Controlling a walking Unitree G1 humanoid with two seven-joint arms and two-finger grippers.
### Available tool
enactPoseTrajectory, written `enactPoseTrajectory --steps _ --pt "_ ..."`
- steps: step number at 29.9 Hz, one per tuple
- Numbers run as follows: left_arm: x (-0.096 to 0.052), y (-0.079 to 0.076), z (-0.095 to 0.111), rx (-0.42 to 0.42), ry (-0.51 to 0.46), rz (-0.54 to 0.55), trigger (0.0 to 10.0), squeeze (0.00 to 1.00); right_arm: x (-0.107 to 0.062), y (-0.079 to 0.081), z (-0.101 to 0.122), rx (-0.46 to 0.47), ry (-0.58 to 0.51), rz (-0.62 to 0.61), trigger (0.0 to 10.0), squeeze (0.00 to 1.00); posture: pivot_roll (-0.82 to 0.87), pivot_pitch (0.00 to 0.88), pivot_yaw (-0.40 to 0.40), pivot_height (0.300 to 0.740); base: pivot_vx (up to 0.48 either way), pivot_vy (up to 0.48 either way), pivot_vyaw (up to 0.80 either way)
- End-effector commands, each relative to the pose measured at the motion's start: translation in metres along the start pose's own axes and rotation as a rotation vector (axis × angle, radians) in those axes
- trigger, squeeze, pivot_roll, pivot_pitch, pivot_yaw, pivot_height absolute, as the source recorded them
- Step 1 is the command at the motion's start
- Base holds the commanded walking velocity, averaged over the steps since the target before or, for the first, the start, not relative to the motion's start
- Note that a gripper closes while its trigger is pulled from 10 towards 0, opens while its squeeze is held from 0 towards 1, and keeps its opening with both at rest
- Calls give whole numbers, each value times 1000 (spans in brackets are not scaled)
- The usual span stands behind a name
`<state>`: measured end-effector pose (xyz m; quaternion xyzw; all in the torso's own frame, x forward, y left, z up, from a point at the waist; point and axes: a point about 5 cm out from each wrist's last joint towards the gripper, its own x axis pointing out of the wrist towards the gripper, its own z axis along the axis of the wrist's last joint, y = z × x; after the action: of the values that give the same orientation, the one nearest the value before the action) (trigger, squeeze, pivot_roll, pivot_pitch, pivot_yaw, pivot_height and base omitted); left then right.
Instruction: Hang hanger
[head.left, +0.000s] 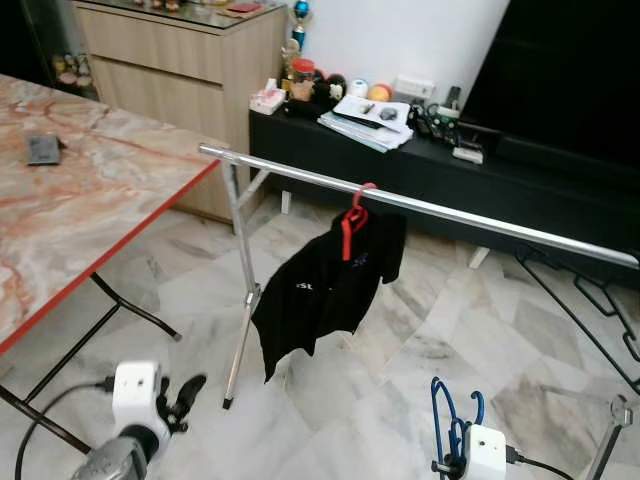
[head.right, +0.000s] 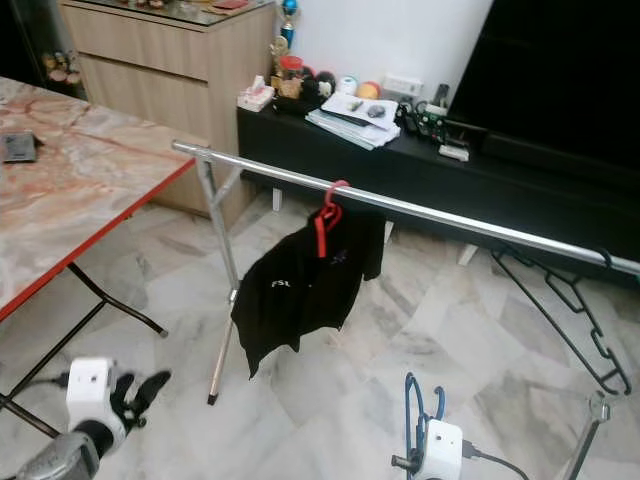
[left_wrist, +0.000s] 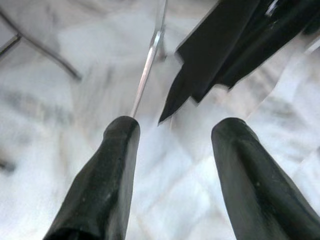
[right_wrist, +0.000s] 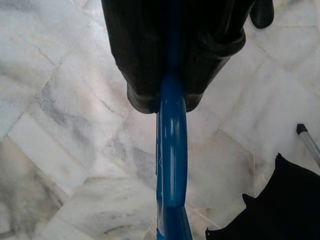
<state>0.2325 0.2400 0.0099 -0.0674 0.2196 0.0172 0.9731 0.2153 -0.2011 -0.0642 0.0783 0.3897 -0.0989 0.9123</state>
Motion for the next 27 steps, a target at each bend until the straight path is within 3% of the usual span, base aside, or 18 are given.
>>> enactPoseTrajectory --steps 1,4,6,9,13,16,21,27 --pt "-4 11 -28 25 107 46 10000 0 0 -1 2 28 -25 -4 10000 0 166 23 -92 740 0 0 0" --pt "-13 20 -62 22 244 109 10000 0 0 -1 2 34 -31 4 10000 0 154 13 -95 740 0 0 0" --pt "-28 22 -97 50 380 133 10000 0 -1 -1 1 32 -31 5 10000 0 151 3 -95 740 0 0 0" --pt "-40 21 -116 56 453 150 10000 0 -1 -2 0 32 -28 3 10000 0 150 0 -94 740 0 0 0" --pt "-43 15 -123 79 453 113 10000 0 -1 -2 -1 25 -26 -8 10000 0 146 0 -92 740 0 0 0" --pt "-44 16 -124 44 431 137 10000 0 -1 -3 -2 35 -28 -17 10000 0 154 0 -93 740 291 0 0" --pt "-47 19 -128 67 452 131 10000 0 -2 -4 -3 39 -22 -40 10000 0 153 0 -86 740 339 0 0" --pt "-48 23 -128 66 453 137 10000 0 -2 -3 -3 47 -24 -36 10000 0 155 0 -86 740 363 0 -743"
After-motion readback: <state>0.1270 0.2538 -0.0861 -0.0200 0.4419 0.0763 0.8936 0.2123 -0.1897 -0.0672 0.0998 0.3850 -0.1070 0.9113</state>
